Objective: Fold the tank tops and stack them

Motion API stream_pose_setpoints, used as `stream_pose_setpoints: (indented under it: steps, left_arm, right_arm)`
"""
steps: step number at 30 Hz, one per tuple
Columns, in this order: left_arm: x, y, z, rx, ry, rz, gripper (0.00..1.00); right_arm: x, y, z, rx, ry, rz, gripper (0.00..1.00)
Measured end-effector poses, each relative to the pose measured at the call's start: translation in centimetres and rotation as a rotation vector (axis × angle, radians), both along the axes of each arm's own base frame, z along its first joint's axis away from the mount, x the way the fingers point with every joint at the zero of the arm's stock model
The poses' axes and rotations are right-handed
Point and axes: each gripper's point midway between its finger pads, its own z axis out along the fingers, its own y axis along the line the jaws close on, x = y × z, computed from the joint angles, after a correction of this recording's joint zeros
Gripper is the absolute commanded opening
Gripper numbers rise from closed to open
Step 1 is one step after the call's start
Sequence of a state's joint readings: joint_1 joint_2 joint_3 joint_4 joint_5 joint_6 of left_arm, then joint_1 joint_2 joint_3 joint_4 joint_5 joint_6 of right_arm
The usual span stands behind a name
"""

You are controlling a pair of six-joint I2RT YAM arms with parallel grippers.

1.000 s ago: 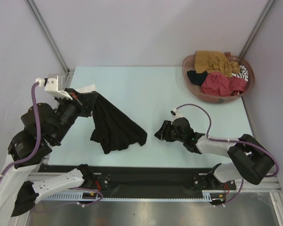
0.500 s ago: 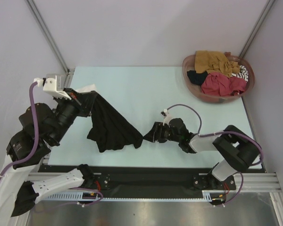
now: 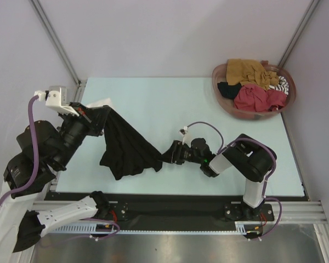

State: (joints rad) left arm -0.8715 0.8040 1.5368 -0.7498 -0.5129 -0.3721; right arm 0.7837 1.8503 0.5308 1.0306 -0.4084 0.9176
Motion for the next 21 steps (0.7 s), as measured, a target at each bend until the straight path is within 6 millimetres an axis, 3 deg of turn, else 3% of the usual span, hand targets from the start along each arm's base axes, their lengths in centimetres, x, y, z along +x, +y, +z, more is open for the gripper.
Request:
stream_pose_setpoints:
  steps: [6, 7, 11, 15, 18, 21]
  left_arm:
    - [0.0, 0.0, 0.0, 0.001, 0.0, 0.0, 0.0]
    - [0.0, 0.0, 0.0, 0.003, -0.002, 0.0, 0.0]
    - [0.0, 0.1, 0.2, 0.003, -0.005, 0.001, 0.0]
    - [0.0, 0.2, 0.1, 0.007, -0.002, 0.004, 0.0]
    - [0.0, 0.3, -0.4, 0.022, 0.011, 0.011, 0.0]
    - [0.7, 0.2, -1.2, 0.044, 0.029, 0.038, 0.0]
  right_arm:
    - [0.8, 1.4, 2.5, 0.081, -0.032, 0.019, 0.18]
    - [0.9, 1.6, 2.8, 0.091, -0.034, 0.022, 0.0]
    - [1.4, 1.0, 3.0, 0.099, -0.02, 0.019, 0.0]
    - [3.9, -2.0, 3.7, 0.042, -0.026, -0.06, 0.0]
    - [6.2, -5.6, 6.5, -0.047, -0.097, -0.172, 0.0]
    - [8.3, -8.8, 11.3, -0.129, -0.205, -0.293, 0.0]
